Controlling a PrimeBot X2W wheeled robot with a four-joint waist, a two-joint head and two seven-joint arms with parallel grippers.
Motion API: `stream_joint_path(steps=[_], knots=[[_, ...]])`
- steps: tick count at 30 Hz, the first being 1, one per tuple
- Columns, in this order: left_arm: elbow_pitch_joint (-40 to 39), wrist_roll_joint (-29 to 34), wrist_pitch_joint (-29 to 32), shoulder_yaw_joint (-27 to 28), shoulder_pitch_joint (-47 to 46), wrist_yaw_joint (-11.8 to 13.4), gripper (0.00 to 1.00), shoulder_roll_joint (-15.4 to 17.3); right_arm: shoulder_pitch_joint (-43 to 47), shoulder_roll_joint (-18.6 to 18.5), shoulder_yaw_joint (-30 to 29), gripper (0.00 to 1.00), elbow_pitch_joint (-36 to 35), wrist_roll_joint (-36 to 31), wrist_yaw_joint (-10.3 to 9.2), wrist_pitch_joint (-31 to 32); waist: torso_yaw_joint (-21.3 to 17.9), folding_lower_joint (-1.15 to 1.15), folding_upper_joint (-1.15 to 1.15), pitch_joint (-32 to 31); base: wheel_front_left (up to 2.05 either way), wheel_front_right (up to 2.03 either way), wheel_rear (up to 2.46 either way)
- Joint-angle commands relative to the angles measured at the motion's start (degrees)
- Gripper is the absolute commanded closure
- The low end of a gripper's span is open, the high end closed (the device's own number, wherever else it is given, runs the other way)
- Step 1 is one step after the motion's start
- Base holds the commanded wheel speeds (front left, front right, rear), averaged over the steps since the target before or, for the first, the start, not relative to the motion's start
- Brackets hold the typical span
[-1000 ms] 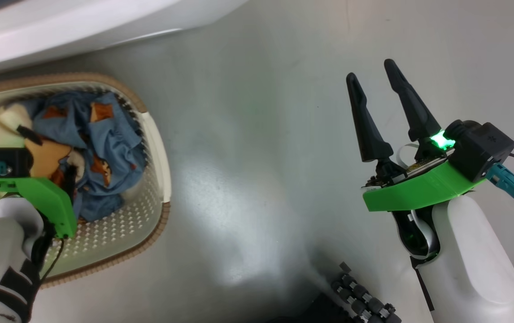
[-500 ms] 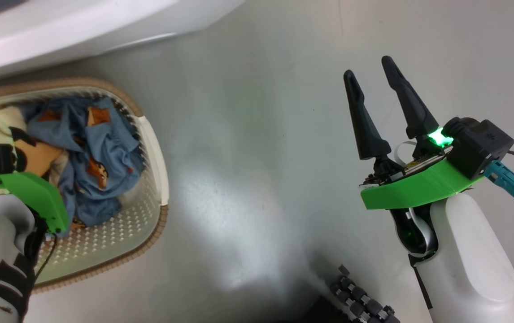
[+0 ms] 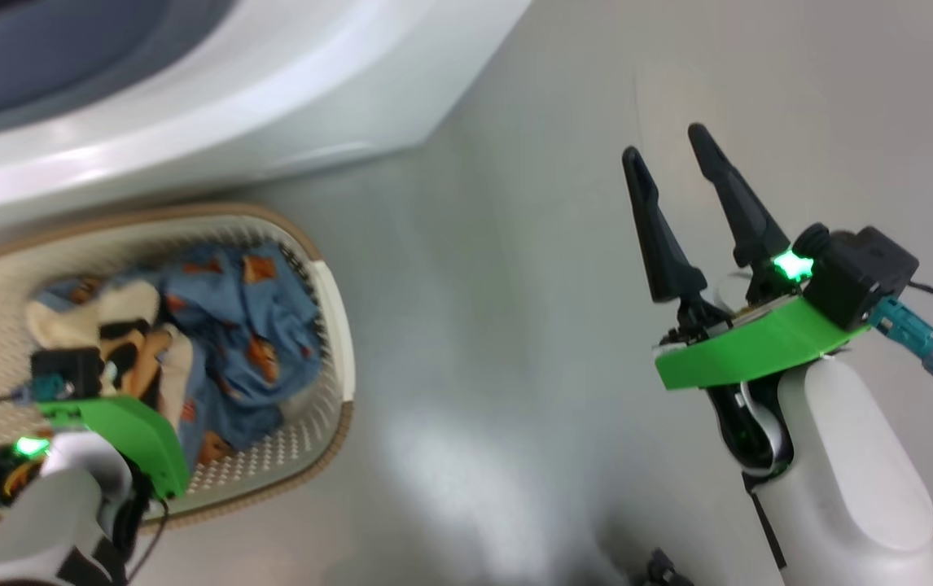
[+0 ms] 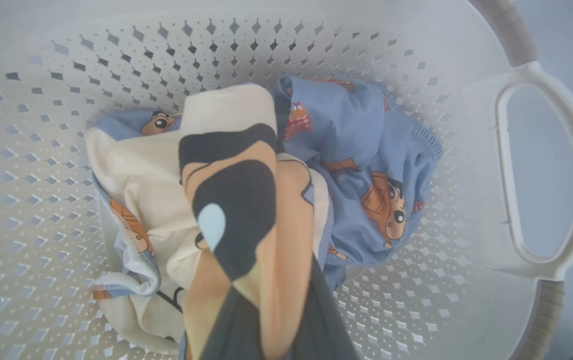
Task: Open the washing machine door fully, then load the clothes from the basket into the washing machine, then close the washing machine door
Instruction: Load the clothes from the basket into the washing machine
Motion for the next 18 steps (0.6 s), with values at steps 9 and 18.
stream_joint_path(steps=[9,18], knots=[[-5.32,-2.20,-1.73,1.08,7.32,-0.13,1.00,1.44,6.04,-1.74,1.43,0.00,0.68,1.63,0.09,-0.27,6.28,0.00,0.00,-15.23,0.00,0.00,0.00],[-13.87,-0.16,-1.75,6.31,13.20,-0.13,1.00,0.92,9.65,-3.39,0.69,0.00,1.89,1.99,0.09,-0.27,10.14,0.00,0.00,-22.82,0.00,0.00,0.00]])
